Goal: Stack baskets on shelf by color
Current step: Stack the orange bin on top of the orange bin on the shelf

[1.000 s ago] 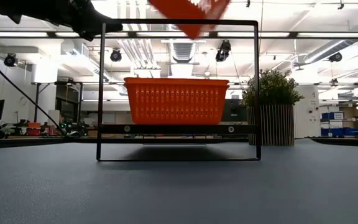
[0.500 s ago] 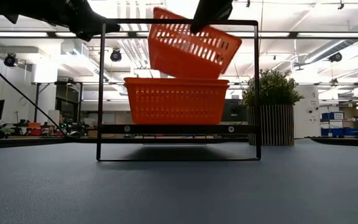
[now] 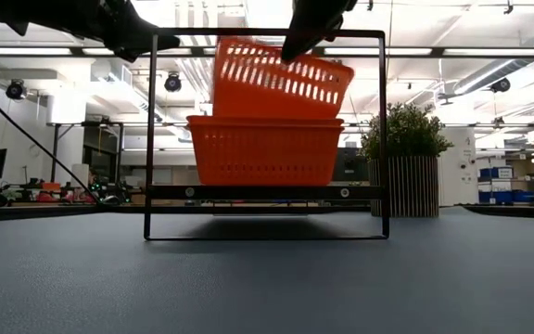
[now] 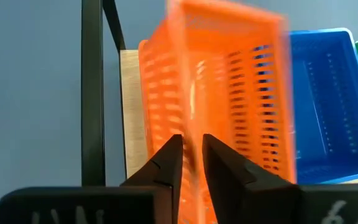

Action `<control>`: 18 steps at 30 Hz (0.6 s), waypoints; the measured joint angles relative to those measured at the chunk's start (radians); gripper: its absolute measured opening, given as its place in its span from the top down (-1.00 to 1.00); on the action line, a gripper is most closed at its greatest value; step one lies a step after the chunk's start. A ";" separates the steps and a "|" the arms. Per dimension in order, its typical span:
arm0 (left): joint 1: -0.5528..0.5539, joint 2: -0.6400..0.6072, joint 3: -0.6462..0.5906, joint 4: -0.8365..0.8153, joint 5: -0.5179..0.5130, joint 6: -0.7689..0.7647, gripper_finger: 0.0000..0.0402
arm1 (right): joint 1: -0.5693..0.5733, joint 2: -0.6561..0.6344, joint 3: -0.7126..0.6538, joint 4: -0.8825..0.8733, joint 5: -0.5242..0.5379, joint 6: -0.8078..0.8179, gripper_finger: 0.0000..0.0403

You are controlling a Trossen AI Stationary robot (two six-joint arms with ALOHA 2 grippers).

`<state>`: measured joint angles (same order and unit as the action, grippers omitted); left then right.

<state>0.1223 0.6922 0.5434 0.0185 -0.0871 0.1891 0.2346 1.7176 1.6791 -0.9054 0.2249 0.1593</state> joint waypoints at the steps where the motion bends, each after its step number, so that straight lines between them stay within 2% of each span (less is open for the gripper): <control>1: 0.000 0.000 0.000 -0.001 0.000 0.000 1.00 | 0.000 0.000 0.000 0.002 0.000 0.000 0.72; 11: 0.000 0.008 -0.001 0.024 0.000 -0.024 1.00 | -0.002 -0.018 0.000 0.054 -0.052 -0.061 0.51; 14: -0.001 0.007 -0.001 0.047 0.001 -0.041 1.00 | -0.002 -0.048 0.000 0.045 -0.041 -0.111 0.56; 18: -0.002 0.007 -0.002 0.086 0.002 -0.053 1.00 | -0.005 -0.068 -0.001 0.080 -0.042 -0.203 0.77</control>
<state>0.1204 0.6994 0.5414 0.1043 -0.0848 0.1356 0.2292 1.6492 1.6782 -0.8251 0.1832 -0.0439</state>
